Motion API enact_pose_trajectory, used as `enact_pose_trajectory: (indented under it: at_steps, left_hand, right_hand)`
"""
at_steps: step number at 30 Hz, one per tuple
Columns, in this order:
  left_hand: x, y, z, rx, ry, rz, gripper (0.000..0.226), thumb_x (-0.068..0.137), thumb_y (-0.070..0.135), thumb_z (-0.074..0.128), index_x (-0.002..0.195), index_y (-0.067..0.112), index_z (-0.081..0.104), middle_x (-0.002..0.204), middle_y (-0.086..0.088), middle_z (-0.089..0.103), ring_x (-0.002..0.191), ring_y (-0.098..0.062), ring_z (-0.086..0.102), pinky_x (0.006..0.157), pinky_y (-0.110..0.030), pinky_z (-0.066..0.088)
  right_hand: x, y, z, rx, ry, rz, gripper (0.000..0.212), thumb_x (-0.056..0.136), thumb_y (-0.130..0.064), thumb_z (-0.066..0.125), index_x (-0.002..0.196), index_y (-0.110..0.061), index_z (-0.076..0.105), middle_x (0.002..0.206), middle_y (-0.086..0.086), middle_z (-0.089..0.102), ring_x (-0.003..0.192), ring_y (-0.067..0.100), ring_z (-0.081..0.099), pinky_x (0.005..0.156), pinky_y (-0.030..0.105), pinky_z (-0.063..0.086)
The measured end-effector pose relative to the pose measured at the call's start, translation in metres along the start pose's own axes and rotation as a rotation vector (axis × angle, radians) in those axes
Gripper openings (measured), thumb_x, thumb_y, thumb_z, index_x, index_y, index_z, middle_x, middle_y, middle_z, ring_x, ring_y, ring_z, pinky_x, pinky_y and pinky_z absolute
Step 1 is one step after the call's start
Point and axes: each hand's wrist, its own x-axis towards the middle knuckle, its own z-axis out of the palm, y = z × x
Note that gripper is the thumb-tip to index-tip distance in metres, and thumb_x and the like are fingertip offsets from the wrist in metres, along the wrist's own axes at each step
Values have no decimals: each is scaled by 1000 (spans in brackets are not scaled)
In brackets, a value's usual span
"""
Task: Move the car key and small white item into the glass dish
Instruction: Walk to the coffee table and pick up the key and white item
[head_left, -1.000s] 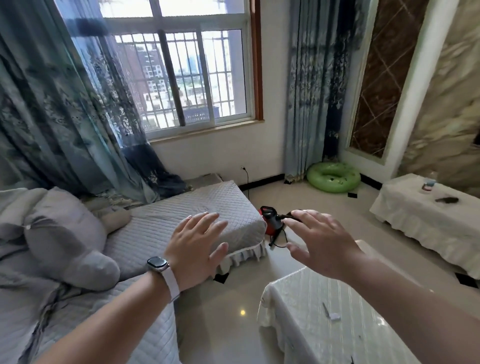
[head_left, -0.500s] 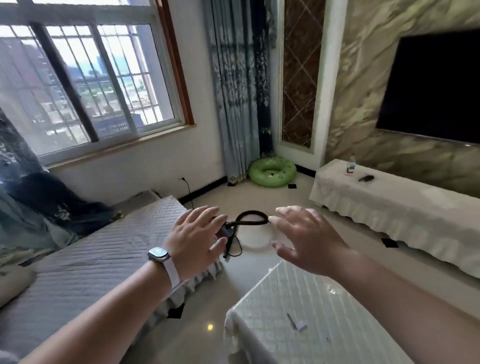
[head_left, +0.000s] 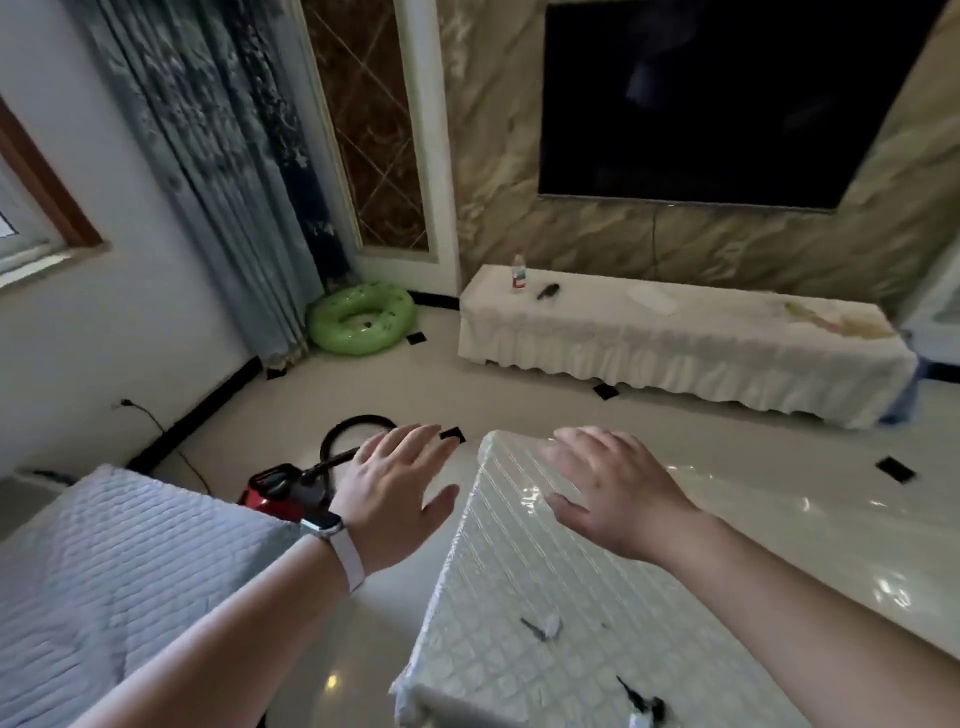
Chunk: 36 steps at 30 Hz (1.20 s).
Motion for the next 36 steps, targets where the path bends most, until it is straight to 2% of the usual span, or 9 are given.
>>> enact_pose_trajectory:
  at_steps: [4,7,12,18,21,25,31,36]
  left_hand:
    - [25,-38,37,-68,-51,142,51,87,44,55,131,19,55,132,-5,60,124,-29,51,103,-44,37]
    - [37,-43,70,-102,-133,262,50,86,44,54,130,18,55,131,-8,61,122,-32,53,102,-47,40]
    - [51,-24,128,-170,-266,361,51,88,43,55,133,19,54,137,-10,57,127,-33,49,105,-50,36]
    - [53,13,212,-197,-426,395,52,90,46,50,137,23,50,143,-7,52,132,-31,44,108,-48,31]
    - [42,31,269,-199,-517,425,54,90,47,49,138,24,48,146,-5,48,134,-28,40,109,-45,28]
    - [21,47,358,-221,-616,394,52,90,43,52,136,21,49,145,-6,49,135,-28,38,108,-44,29]
    - [-14,47,498,-150,-726,216,50,86,42,54,131,20,51,146,-7,46,137,-27,34,106,-46,31]
    - [-45,41,570,-174,-807,149,53,83,44,55,131,22,48,143,-7,47,131,-32,40,101,-48,36]
  right_hand:
    - [19,-17,23,26,-35,128,50,89,-45,54,131,-17,53,138,12,53,124,34,47,100,46,35]
    - [9,-23,44,32,-80,239,51,88,-45,49,131,-17,53,138,11,52,123,32,46,101,46,35]
    - [-32,-15,75,64,-169,403,48,88,-45,42,126,-18,52,131,10,56,119,29,47,97,45,39]
    - [-86,8,143,150,-229,538,48,85,-44,45,123,-15,56,121,9,60,109,31,54,88,46,44]
    - [-116,22,198,215,-280,607,46,86,-40,54,122,-11,57,121,11,60,108,34,55,87,46,44]
    - [-157,41,286,276,-360,718,43,86,-39,55,121,-14,56,121,9,58,108,33,54,84,44,43]
    - [-209,62,414,355,-440,880,44,88,-39,53,125,-16,51,129,10,54,114,32,49,88,44,42]
    - [-238,65,483,371,-458,948,47,89,-37,53,129,-12,49,133,11,51,117,32,47,90,46,41]
